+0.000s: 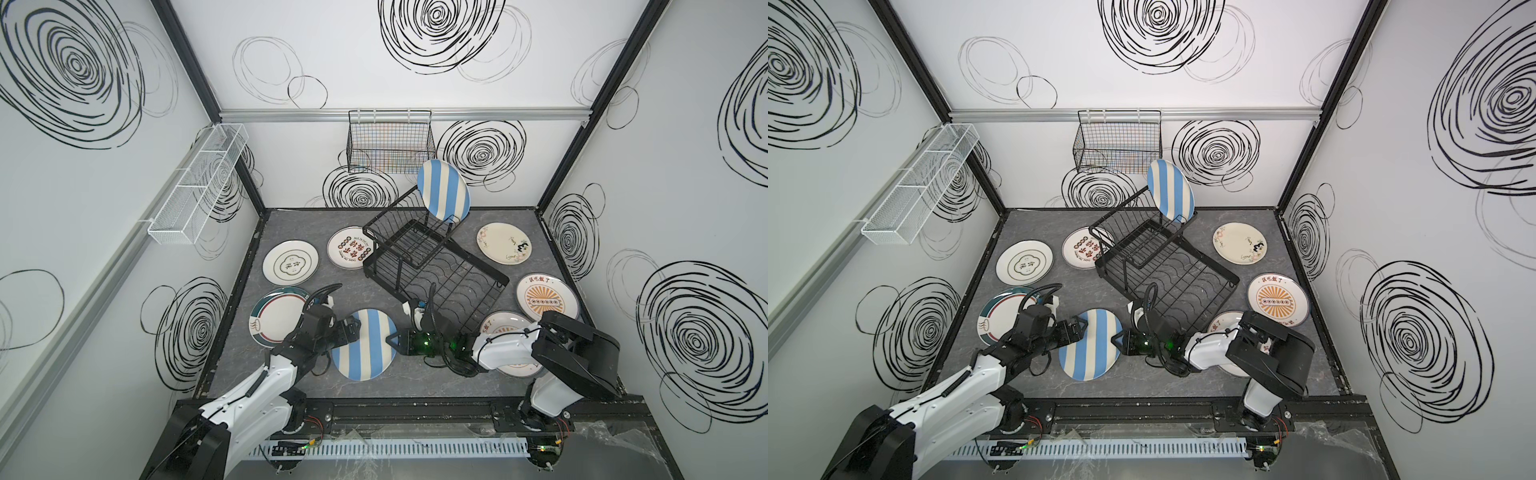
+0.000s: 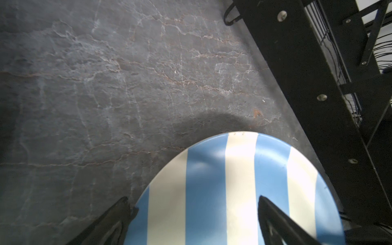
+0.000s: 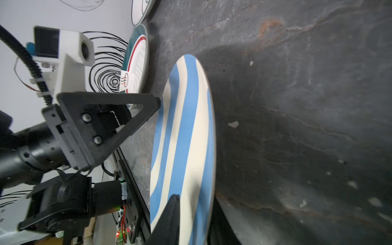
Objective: Load the plates into the dish rack
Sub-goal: 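Grip the second striped plate's edge with the right gripper while the left gripper holds it, then tilt the striped plate upright and lift it with the right gripper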
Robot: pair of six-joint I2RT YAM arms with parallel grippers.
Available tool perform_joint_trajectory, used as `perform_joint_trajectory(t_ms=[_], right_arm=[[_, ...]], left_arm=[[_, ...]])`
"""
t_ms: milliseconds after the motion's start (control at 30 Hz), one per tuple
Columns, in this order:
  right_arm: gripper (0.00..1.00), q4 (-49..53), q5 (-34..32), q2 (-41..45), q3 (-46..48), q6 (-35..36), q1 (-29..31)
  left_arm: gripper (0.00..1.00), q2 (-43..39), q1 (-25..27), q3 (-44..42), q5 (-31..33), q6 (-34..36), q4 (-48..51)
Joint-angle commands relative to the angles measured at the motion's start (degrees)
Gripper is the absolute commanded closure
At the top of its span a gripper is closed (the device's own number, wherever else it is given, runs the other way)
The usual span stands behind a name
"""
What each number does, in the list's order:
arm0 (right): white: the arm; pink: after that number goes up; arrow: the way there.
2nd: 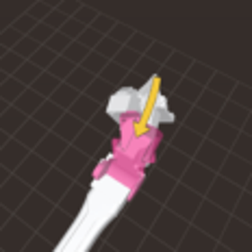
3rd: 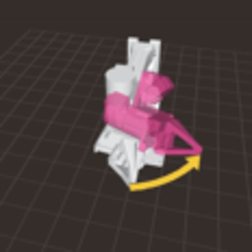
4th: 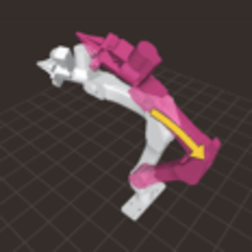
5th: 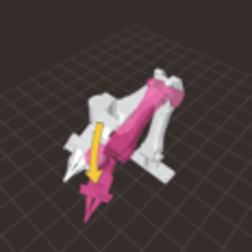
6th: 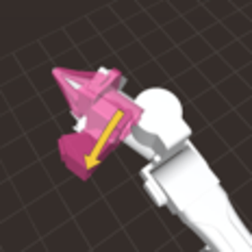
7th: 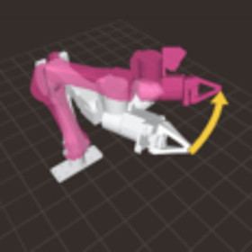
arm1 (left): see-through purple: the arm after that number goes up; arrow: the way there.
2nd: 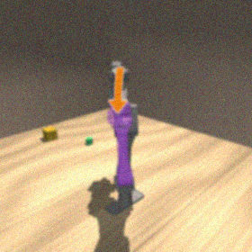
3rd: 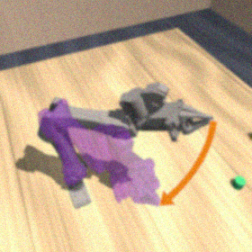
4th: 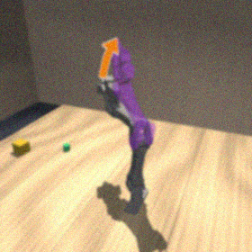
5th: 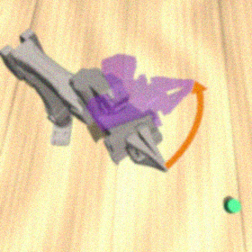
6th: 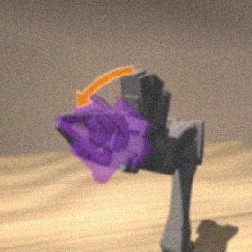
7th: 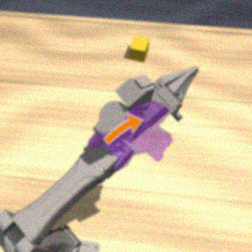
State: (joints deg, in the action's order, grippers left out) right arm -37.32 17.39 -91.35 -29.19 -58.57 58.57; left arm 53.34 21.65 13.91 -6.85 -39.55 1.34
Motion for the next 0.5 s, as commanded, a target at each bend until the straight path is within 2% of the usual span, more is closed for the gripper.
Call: perform_joint_trajectory(t_ms=[0, 100, 400, 467], right_arm=[[0.8, -1.5, -1.3, 3.4, -1.3, -0.4, -0.3], [0.81, 2.4, -2.9, 5.4, -2.4, 1.0, -0.3], [0.99, 10.4, -6.6, 11.1, -2.5, 3.2, -1.0], [1.0, 12.5, -7.4, 12.7, -2.7, 3.9, -1.1]], left_arm=[[0.04, -0.5, 0.9, 0.6, -1.6, -0.8, -1.0], [0.04, -1.9, 1.5, 1.5, -1.1, -0.9, 0.5], [0.04, -4.2, 1.9, 4.4, 0.4, -0.3, 3.9], [0.04, -4.1, 1.9, 5.0, 0.4, 0.0, 4.4]])
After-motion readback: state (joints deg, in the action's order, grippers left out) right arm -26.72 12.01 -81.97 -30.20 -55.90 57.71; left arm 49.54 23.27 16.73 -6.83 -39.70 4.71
